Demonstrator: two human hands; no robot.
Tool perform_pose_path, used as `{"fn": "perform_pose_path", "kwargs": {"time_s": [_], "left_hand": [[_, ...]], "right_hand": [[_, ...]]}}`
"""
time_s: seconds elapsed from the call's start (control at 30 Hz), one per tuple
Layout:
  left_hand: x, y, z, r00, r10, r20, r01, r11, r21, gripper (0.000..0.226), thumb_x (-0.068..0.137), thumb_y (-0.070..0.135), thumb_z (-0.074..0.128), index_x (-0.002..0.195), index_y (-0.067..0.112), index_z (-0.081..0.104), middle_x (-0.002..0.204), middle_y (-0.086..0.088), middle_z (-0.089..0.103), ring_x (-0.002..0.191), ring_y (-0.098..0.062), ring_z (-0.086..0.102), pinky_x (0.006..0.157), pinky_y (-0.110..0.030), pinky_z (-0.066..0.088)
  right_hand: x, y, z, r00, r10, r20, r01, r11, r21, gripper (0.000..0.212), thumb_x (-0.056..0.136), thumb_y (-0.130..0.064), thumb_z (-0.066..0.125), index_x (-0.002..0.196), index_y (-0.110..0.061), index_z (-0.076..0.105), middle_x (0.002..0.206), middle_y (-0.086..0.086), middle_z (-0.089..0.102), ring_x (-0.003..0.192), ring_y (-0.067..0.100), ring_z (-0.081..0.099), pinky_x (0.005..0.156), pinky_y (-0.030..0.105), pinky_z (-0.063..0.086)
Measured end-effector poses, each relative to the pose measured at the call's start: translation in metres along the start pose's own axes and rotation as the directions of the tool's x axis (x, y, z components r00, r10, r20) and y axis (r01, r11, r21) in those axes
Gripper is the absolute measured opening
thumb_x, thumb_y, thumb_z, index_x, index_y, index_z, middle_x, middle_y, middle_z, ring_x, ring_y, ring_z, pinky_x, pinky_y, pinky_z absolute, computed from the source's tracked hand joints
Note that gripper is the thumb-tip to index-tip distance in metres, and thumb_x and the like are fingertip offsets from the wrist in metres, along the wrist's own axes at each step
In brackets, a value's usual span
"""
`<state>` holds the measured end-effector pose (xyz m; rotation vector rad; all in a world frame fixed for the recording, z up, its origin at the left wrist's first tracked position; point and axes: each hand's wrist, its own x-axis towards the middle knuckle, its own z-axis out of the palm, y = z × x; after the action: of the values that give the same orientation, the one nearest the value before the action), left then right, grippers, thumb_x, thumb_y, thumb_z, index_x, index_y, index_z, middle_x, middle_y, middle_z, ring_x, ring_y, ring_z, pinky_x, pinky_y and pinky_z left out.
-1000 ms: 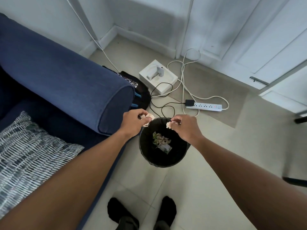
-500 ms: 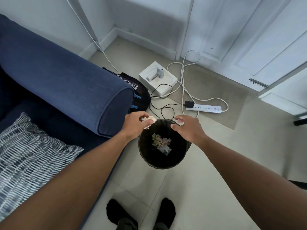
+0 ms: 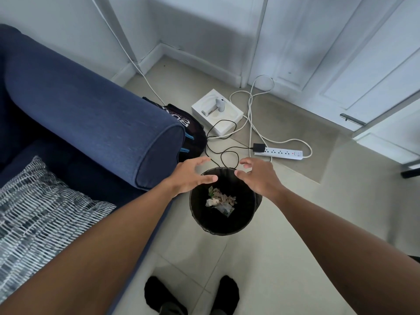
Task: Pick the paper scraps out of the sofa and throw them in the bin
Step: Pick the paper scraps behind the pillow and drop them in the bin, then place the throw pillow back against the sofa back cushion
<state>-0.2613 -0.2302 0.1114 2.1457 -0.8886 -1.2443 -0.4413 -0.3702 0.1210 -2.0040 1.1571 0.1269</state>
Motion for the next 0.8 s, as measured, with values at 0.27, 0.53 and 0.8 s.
{"fn": "perform_pose_path", "kwargs": {"time_s": [0.27,0.53,0.8], "left_hand": [[-0.010,-0.001,-0.019,0.999,-0.001,-0.050,0.000,1.000,-0.018,0.079,0.078,0.048,0.078,0.147,0.033,0.044,0.153,0.002,0.046,0.144,-0.019,0.036,0.116,-0.041,0.028],[-0.042,0.011,-0.077,0.971,0.065,-0.232,-0.092,0.990,-0.107,0.063,0.089,0.049,0.066,0.145,0.028,0.049,0.146,0.001,0.053,0.135,-0.015,0.048,0.111,-0.033,0.038],[-0.079,0.003,-0.150,0.878,0.101,-0.469,-0.138,0.989,-0.045,0.061,0.090,0.062,0.055,0.142,0.030,0.054,0.145,0.009,0.054,0.138,-0.011,0.044,0.117,-0.036,0.033]], "right_hand": [[0.002,-0.013,-0.004,0.999,-0.027,0.021,0.027,0.999,-0.036,0.046,0.090,-0.039,0.067,0.132,-0.021,0.061,0.129,0.003,0.065,0.118,0.021,0.060,0.096,0.029,0.042],[0.007,-0.080,-0.014,0.992,-0.126,0.006,0.126,0.989,-0.079,0.064,0.087,-0.061,0.053,0.136,-0.020,0.057,0.131,0.005,0.064,0.116,0.024,0.062,0.105,0.042,0.044],[0.013,-0.179,-0.016,0.955,-0.296,0.005,0.284,0.909,-0.305,0.076,0.088,-0.076,0.028,0.142,-0.024,0.046,0.142,0.008,0.052,0.131,0.033,0.045,0.105,0.048,0.039]]}}
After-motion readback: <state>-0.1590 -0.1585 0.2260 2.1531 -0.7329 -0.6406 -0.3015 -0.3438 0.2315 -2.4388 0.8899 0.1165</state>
